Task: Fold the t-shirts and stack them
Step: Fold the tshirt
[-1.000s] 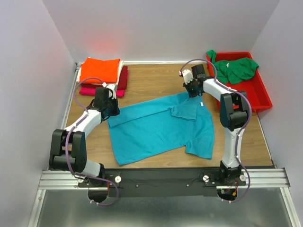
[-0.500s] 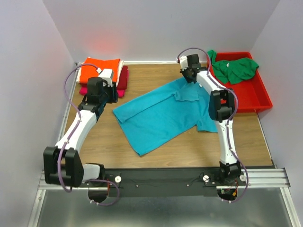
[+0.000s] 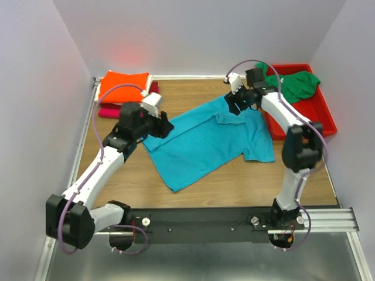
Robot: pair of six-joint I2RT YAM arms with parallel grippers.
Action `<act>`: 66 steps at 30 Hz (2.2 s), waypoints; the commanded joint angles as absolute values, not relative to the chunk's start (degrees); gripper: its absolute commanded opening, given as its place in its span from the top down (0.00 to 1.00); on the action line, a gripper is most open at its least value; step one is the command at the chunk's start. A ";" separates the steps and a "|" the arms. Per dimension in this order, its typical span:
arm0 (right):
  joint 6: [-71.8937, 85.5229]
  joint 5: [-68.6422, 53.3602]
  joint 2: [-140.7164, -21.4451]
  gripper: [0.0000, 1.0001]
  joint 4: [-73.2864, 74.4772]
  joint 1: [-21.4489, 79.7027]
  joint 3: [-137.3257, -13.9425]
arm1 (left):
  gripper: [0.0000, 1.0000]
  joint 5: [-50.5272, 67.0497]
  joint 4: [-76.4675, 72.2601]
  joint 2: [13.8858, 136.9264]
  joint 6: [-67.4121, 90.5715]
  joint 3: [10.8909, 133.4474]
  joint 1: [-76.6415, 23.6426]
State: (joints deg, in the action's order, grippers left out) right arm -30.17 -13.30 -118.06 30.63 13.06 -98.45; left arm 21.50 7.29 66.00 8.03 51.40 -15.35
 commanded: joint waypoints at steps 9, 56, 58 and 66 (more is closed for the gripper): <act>-44.39 -34.46 -74.48 0.21 37.35 12.57 -58.92 | 0.44 1.51 36.37 65.21 25.74 50.54 -50.68; -82.95 -11.52 -66.26 0.18 51.59 6.35 -41.40 | 0.96 -5.62 51.94 71.91 40.60 43.24 -62.84; -87.77 -11.43 -68.98 0.19 51.59 1.79 -41.66 | 0.96 -5.54 52.03 71.37 40.61 43.50 -62.49; -101.94 -12.65 -73.91 0.24 55.63 -6.77 -43.33 | 0.96 -5.45 50.01 73.83 38.15 42.71 -60.30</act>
State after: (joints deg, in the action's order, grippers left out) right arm -91.79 -12.80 -72.90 50.92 -5.67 -42.41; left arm -6.52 50.24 72.84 38.85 43.18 -61.10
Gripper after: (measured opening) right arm 0.786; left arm 0.051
